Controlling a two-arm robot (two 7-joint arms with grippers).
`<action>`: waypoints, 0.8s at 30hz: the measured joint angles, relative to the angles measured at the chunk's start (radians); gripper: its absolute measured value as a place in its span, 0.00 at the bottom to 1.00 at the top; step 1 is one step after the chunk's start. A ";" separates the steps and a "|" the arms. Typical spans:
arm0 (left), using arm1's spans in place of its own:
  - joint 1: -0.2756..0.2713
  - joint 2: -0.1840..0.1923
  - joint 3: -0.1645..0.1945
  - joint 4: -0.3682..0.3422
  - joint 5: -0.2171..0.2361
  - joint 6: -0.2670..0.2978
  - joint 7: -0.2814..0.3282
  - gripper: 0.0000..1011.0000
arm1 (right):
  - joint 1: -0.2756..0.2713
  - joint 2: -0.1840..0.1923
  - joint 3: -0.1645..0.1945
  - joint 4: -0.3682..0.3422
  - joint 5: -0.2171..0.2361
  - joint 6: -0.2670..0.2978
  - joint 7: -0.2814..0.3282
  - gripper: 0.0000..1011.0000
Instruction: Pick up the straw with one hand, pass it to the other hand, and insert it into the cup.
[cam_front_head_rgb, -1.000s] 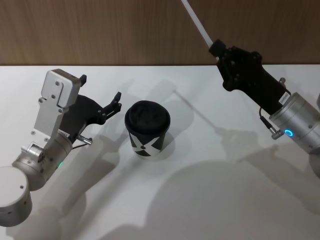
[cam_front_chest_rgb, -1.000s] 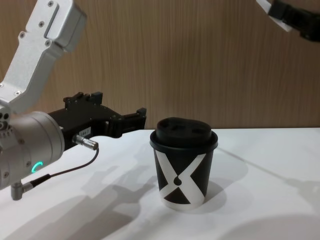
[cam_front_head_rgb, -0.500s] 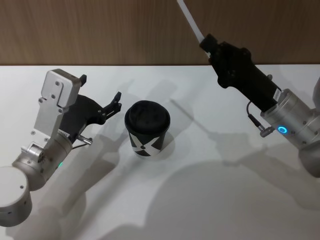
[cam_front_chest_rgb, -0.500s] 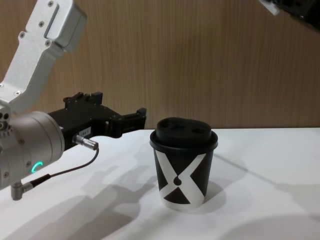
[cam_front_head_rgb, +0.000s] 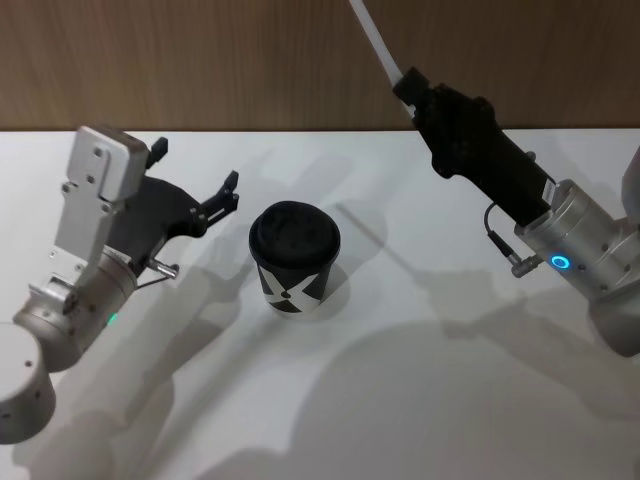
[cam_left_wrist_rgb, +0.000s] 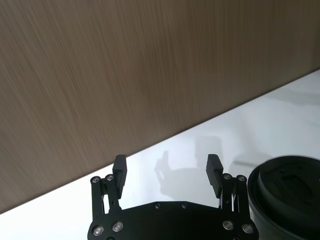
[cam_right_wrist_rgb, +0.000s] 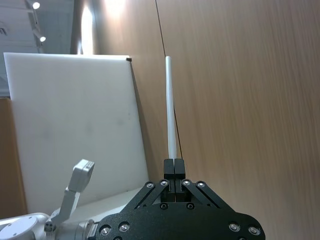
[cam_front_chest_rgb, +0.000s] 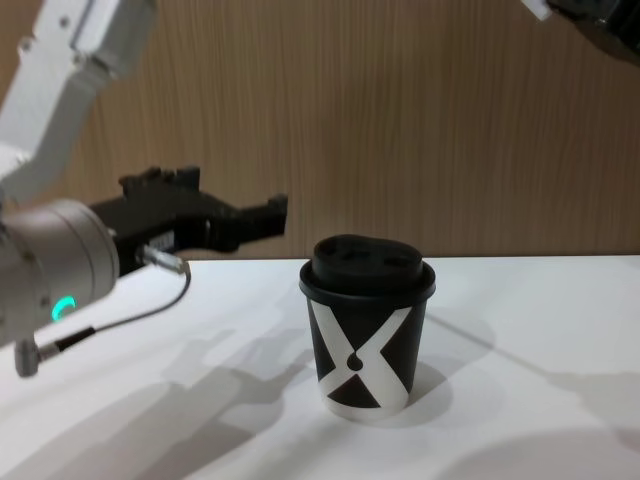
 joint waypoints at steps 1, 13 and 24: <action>0.000 0.001 -0.005 -0.006 -0.006 0.000 -0.005 0.99 | 0.000 0.000 0.000 0.000 0.001 0.000 0.001 0.01; -0.001 0.029 -0.084 -0.092 -0.131 -0.044 -0.119 0.99 | 0.001 -0.001 -0.004 0.002 0.014 0.002 0.011 0.01; 0.006 0.056 -0.150 -0.155 -0.293 -0.074 -0.269 0.99 | 0.002 -0.002 -0.005 0.003 0.018 0.003 0.013 0.01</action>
